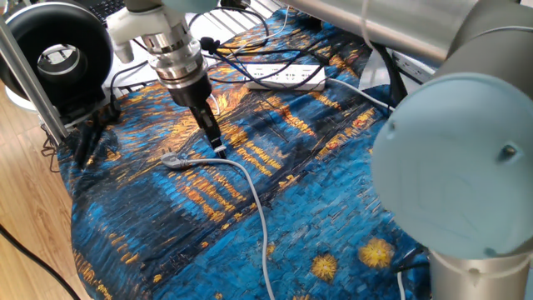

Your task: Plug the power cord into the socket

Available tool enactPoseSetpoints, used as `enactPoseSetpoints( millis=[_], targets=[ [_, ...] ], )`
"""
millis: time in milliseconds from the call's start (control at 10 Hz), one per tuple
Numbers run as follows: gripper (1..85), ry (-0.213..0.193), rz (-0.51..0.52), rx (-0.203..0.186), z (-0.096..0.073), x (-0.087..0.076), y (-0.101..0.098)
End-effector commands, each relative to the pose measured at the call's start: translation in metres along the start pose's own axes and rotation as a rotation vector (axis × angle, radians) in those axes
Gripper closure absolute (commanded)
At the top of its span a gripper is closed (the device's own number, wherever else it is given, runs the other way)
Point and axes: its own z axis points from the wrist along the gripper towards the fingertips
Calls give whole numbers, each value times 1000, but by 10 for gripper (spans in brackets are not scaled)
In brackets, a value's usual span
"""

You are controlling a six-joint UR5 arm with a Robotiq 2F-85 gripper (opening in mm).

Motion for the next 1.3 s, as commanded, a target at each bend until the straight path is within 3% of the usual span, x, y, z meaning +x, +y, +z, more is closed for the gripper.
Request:
enactPoseSetpoints(
  millis=[0, 100, 300, 600, 800, 900, 1000, 1100, 1200],
  targets=[
    [537, -79, -15, -46, -4, -21, 9],
    [537, -92, -68, -58, -4, -24, 13],
    [510, -81, -127, -39, 2, -29, -27],
    [533, -105, -158, -17, 17, -46, -49],
    [543, -89, -174, -13, 17, -38, -59],
    [517, -91, -156, -69, 15, -38, -43],
    [543, -98, -77, -144, 12, -40, -24],
    [590, -123, -7, -232, 7, -47, -3],
    [557, -171, -13, -276, 3, -59, 8]
  ],
)
